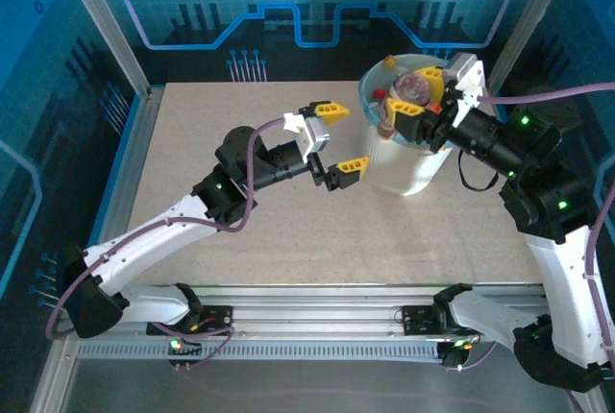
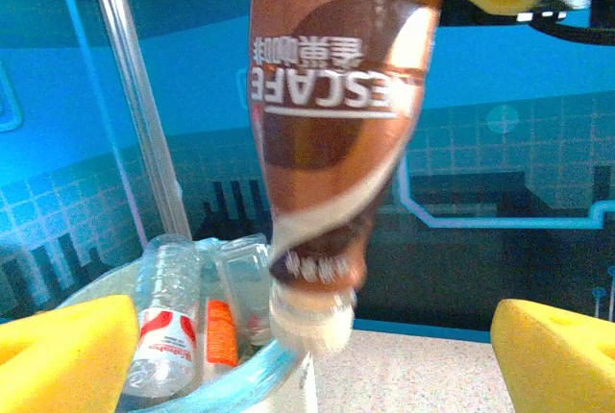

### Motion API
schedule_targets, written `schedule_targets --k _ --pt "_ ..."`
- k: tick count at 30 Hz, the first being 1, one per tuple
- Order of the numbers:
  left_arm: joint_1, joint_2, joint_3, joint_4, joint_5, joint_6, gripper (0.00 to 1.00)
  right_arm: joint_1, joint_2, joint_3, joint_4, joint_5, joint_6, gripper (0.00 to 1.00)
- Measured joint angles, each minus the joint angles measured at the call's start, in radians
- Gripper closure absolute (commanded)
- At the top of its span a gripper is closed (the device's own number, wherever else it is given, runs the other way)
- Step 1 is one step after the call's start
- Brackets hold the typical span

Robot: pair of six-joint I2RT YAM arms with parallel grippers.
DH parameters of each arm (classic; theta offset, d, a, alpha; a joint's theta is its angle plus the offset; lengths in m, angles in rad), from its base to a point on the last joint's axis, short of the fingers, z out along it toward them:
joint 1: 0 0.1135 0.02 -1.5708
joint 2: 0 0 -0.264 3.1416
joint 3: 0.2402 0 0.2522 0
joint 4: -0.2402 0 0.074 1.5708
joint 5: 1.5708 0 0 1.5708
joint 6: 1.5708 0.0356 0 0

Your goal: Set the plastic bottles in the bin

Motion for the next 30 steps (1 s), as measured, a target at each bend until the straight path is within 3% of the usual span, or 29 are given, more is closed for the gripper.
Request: schedule_targets --k 6,12,16,21,25,30 --pt "0.0 -0.016 0.0 -0.006 -0.026 0.008 0.04 -0.016 0.071 0.019 -0.015 0.29 -0.078 0.52" --pt "0.0 -0.027 0.0 -0.024 -0.057 0.015 0.04 -0.063 0.166 -0.021 -0.022 0.441 -0.085 0.49" --pt "0.0 -0.03 0.0 -0.038 -0.073 0.015 0.03 -0.085 0.187 -0.092 -0.022 0.491 -0.066 0.43" --pt "0.0 -0.032 -0.006 -0.056 -0.1 0.015 0.03 -0.116 0.188 -0.187 -0.026 0.523 -0.017 0.2" --pt "0.0 -0.032 -0.01 -0.067 -0.123 0.015 0.03 -0.136 0.187 -0.218 -0.046 0.546 0.015 0.16" --pt "0.0 -0.032 -0.01 -0.073 -0.14 0.015 0.03 -0.141 0.181 -0.217 -0.056 0.552 0.039 0.18"
